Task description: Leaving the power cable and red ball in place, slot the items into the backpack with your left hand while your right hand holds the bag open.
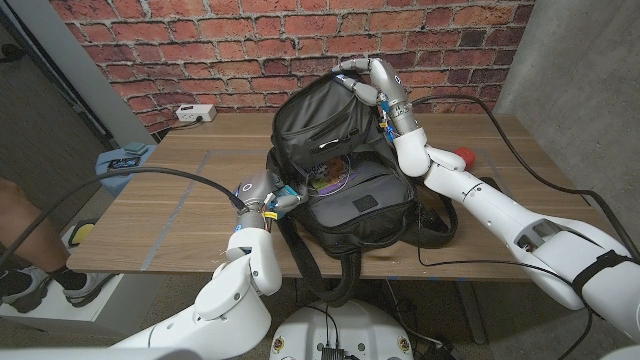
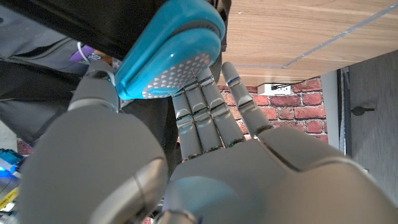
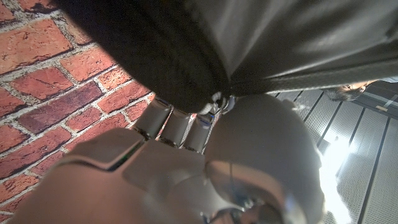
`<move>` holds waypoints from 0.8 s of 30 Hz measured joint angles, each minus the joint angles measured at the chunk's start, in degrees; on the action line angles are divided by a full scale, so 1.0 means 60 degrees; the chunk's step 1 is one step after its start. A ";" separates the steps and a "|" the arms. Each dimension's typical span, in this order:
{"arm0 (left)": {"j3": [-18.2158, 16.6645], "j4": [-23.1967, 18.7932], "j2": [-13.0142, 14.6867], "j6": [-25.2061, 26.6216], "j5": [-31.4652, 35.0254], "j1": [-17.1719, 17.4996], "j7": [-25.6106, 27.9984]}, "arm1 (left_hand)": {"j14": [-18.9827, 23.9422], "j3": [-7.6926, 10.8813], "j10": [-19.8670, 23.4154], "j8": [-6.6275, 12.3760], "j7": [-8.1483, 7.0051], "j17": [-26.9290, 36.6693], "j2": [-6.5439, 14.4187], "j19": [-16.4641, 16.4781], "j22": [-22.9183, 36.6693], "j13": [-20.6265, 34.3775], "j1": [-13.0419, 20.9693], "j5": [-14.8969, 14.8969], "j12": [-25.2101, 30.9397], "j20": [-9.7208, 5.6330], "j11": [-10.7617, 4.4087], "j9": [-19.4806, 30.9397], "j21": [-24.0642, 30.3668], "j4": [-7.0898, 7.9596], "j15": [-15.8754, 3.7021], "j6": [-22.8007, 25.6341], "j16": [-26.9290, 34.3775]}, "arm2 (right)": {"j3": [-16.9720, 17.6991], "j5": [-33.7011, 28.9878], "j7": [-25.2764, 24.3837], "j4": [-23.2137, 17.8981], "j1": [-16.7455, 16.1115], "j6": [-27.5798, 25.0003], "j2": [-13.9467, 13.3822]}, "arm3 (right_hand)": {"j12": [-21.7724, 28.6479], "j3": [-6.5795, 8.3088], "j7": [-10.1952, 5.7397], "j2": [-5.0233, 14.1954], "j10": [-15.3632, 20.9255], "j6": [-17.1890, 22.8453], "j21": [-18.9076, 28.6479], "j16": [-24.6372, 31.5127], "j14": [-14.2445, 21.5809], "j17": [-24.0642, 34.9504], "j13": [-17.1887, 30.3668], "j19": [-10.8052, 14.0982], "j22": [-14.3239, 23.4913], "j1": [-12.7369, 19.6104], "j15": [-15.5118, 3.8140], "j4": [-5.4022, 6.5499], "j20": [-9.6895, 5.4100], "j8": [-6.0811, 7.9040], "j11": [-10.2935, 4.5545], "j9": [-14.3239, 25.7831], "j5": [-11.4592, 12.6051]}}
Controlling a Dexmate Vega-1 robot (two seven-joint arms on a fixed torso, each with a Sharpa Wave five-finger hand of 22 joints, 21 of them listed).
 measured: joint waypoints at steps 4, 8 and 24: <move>0.0016 -0.0047 0.0007 -0.0138 -0.0371 -0.0066 0.0060 | 0.0000 -0.0039 0.0000 -0.0001 0.0000 0.0020 0.0000 0.0000 0.0000 0.0000 0.0000 -0.0001 0.0000 0.0000 0.0000 0.0006 0.0000 -0.0038 0.0000 0.0000 0.0000 | -0.0024 0.0034 -0.0001 0.0013 0.0002 -0.0027 0.0006 | -0.0064 0.0000 0.0000 -0.0001 0.0000 -0.0001 0.0000 0.0000 0.0000 0.0000 0.0000 0.0000 0.0000 0.0001 0.0000 0.0000 0.0000 -0.0001 0.0000 0.0000 -0.0005; 0.0082 -0.0156 0.0040 -0.0225 -0.0698 -0.0225 0.0100 | 0.0000 -0.0078 0.0000 -0.0018 0.0000 0.0020 0.0001 0.0000 0.0001 0.0007 0.0000 -0.0001 0.0000 0.0000 0.0000 0.0048 0.0000 0.0000 0.0000 0.0000 0.0000 | -0.0036 0.0054 -0.0001 0.0017 0.0002 -0.0049 0.0008 | -0.0065 0.0000 0.0035 -0.0026 0.0000 0.0034 0.0000 0.0000 0.0000 -0.0001 0.0000 0.0000 0.0000 0.0025 0.0000 0.0000 0.0000 -0.0009 0.0000 0.0000 -0.0006; 0.0290 -0.0568 0.0306 -0.0479 -0.1855 -0.0600 0.0199 | 0.0021 -0.0079 0.0037 -0.0022 0.0002 0.0019 0.0053 0.0001 -0.0011 0.0270 -0.0053 -0.0010 0.0037 -0.0001 0.0036 0.0054 0.0059 0.0000 0.0021 0.0003 0.0000 | -0.0034 0.0135 0.0078 -0.0120 -0.0076 -0.0171 -0.0029 | -0.0072 0.0000 0.0034 -0.0030 -0.0001 0.0034 0.0000 0.0000 0.0000 -0.0001 -0.0001 0.0001 0.0000 0.0026 0.0000 0.0000 -0.0001 -0.0029 0.0000 -0.0006 -0.0001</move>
